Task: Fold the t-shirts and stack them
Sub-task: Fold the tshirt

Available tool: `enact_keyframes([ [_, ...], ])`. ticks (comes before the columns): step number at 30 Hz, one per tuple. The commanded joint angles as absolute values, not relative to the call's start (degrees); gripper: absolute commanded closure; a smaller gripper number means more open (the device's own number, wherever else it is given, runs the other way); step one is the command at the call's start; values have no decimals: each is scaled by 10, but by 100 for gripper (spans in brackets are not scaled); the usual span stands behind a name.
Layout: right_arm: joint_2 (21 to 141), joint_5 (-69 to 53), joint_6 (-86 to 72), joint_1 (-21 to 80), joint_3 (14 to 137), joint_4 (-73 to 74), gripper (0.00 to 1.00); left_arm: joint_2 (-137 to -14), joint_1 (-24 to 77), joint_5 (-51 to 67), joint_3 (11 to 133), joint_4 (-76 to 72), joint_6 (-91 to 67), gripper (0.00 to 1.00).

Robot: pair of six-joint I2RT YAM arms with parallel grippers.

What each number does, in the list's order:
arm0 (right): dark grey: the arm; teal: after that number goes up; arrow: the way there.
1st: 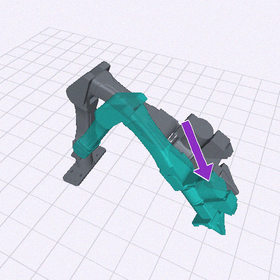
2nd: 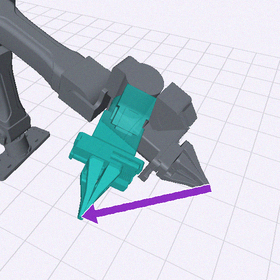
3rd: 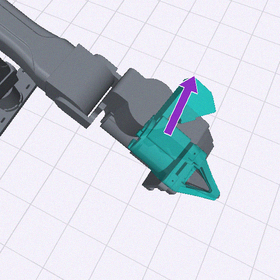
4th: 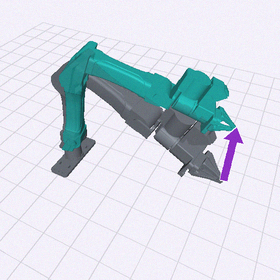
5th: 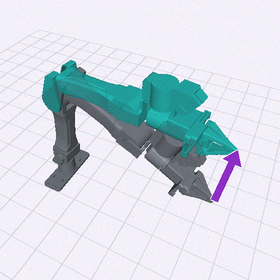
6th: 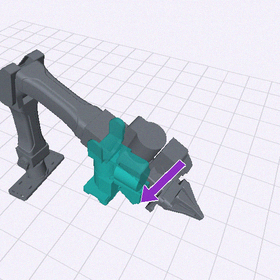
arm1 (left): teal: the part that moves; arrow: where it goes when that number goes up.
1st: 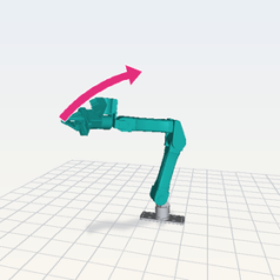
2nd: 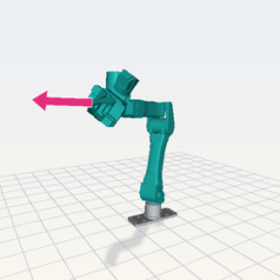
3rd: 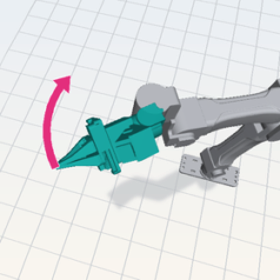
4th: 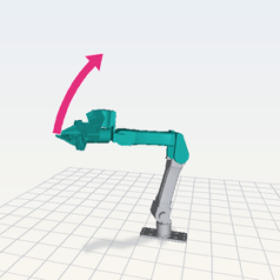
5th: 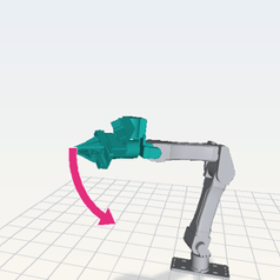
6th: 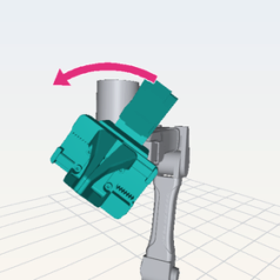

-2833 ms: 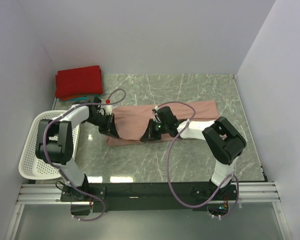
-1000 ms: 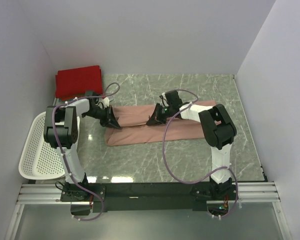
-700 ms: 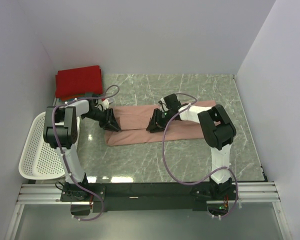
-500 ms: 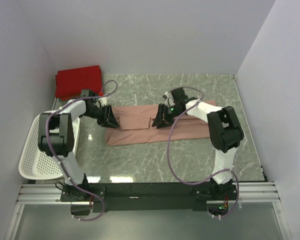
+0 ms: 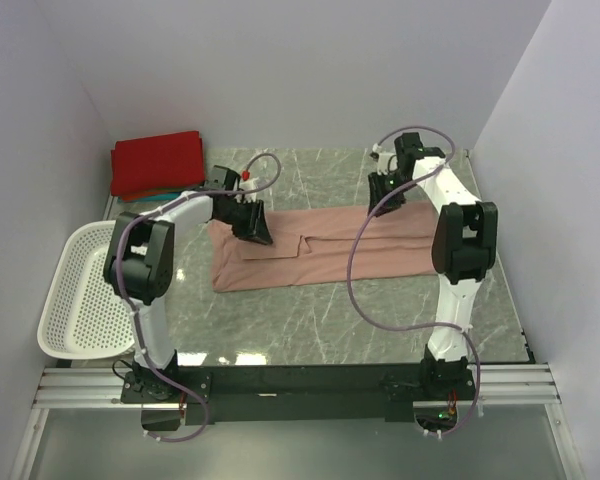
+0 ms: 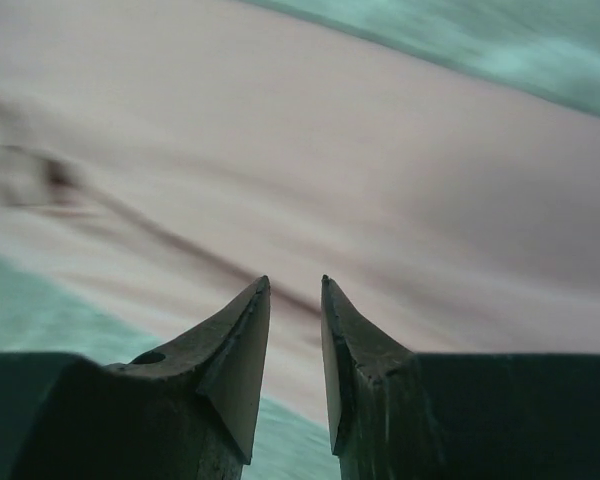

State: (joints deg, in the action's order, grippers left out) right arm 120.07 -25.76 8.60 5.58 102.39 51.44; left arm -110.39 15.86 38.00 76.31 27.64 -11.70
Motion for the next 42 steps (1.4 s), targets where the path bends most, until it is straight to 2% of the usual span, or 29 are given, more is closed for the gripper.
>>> enact_keyframes([
  [1,1234,-129,195,38,1059,593,66,-1119,156,309,799,291,-129,66],
  [4,1247,-69,232,37,1051,584,66,-1121,162,266,798,308,-127,62],
  [9,1258,17,266,38,1005,574,66,-1171,164,172,810,347,-123,64],
  [13,1242,38,286,46,941,587,67,-1215,161,136,849,374,-99,66],
  [18,1159,10,296,96,804,606,69,-1316,146,84,1010,410,-39,67],
  [22,1078,-80,311,187,705,647,72,-1394,135,61,1236,424,34,67],
  [25,1017,-148,290,218,721,683,74,-1406,135,48,1340,438,52,66],
  [27,1005,-154,285,212,755,702,75,-1346,134,53,1309,390,50,61],
  [29,1016,-144,284,193,812,702,76,-1297,135,81,1218,356,33,58],
  [32,1058,-123,283,178,865,692,78,-1220,139,139,1137,345,-19,59],
  [33,1072,-116,284,179,875,691,82,-1214,142,139,1123,347,-33,61],
  [38,1148,-91,286,181,904,662,85,-1212,146,154,1075,395,-93,76],
  [42,1172,-76,286,195,873,632,88,-1211,136,152,1063,410,-98,81],
])
